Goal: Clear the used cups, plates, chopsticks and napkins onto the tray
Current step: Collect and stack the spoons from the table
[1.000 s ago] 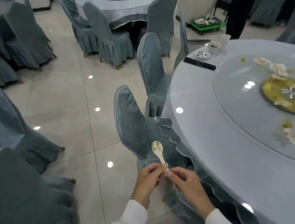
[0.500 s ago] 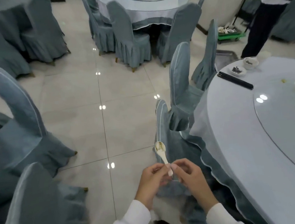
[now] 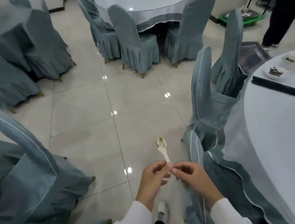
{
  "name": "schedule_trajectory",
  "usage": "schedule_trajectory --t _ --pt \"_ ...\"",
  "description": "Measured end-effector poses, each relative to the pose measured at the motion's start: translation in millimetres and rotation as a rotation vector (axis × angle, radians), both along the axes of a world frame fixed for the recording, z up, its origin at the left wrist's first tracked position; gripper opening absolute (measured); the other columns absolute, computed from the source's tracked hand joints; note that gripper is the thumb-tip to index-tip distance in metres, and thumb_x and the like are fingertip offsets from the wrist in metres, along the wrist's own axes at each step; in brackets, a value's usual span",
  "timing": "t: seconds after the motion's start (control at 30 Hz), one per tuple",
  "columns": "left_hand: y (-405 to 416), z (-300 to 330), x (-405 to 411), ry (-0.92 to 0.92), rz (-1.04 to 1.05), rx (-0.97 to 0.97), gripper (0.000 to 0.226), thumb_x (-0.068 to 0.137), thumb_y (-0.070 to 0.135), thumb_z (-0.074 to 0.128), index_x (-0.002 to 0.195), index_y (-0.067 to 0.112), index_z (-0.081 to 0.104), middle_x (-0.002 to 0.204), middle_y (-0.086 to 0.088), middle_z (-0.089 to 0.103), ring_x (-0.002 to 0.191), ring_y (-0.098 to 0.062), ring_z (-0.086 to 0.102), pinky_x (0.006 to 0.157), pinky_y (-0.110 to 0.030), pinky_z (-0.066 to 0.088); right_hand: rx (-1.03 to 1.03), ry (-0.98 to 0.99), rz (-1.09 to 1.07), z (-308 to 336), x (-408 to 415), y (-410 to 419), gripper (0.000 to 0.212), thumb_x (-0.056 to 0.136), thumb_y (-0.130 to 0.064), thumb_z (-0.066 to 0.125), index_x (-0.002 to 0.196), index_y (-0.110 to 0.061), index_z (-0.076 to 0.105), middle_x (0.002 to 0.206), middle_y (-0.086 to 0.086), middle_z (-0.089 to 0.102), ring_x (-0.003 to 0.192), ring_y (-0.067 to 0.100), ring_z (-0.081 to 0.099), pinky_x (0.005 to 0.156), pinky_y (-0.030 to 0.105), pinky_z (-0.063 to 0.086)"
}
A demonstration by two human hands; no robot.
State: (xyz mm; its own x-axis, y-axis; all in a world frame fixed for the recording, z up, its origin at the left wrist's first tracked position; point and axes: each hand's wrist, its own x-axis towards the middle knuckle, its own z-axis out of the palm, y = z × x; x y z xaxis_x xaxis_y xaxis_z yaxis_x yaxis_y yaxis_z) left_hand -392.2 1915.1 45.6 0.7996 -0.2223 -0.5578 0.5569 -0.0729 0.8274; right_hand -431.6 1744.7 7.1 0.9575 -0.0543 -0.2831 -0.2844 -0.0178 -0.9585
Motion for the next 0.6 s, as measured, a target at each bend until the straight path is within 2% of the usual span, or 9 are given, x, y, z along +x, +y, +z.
schedule_trajectory --t 0.13,0.27,0.4,0.47,0.6 --pt "-14 1 69 0.007 -0.078 0.007 0.023 0.096 0.039 0.075 0.108 0.020 0.079 0.100 0.001 0.080 0.090 -0.012 0.074 0.074 -0.021 0.055 -0.014 -0.015 -0.045 8 56 -11 0.005 0.096 -0.025 0.078 0.097 -0.026 0.083 0.083 0.000 0.076 0.069 0.007 0.062 0.064 0.018 0.050" --pt "-47 3 127 0.007 -0.194 -0.008 0.023 0.095 0.039 0.075 0.108 0.020 0.080 0.099 0.002 0.080 0.087 -0.009 0.075 0.072 -0.018 0.056 -0.048 -0.034 -0.191 13 97 -35 0.009 0.093 -0.022 0.079 0.101 -0.018 0.082 0.089 0.003 0.079 0.083 0.030 0.071 0.076 0.034 0.059" --pt "-79 5 171 0.008 -0.303 -0.020 0.021 0.096 0.037 0.075 0.106 0.020 0.079 0.099 0.001 0.080 0.085 -0.006 0.073 0.071 -0.018 0.056 -0.042 -0.026 -0.324 9 125 -56 0.011 0.093 -0.014 0.079 0.103 -0.013 0.082 0.092 0.008 0.080 0.085 0.032 0.073 0.076 0.044 0.058" --pt "-98 2 193 0.014 -0.370 -0.019 0.020 0.096 0.037 0.075 0.105 0.021 0.079 0.100 0.000 0.080 0.085 -0.007 0.073 0.074 -0.020 0.058 -0.049 -0.007 -0.390 6 138 -68 0.012 0.093 -0.017 0.079 0.104 -0.018 0.082 0.094 0.005 0.081 0.090 0.029 0.076 0.079 0.042 0.061" --pt "-135 -9 241 0.033 -0.517 -0.016 0.020 0.096 0.039 0.074 0.105 0.022 0.079 0.101 -0.001 0.080 0.087 -0.009 0.073 0.078 -0.022 0.059 -0.046 0.005 -0.535 -3 168 -90 0.009 0.093 -0.016 0.079 0.100 -0.021 0.083 0.093 0.003 0.081 0.088 0.022 0.077 0.078 0.029 0.062"
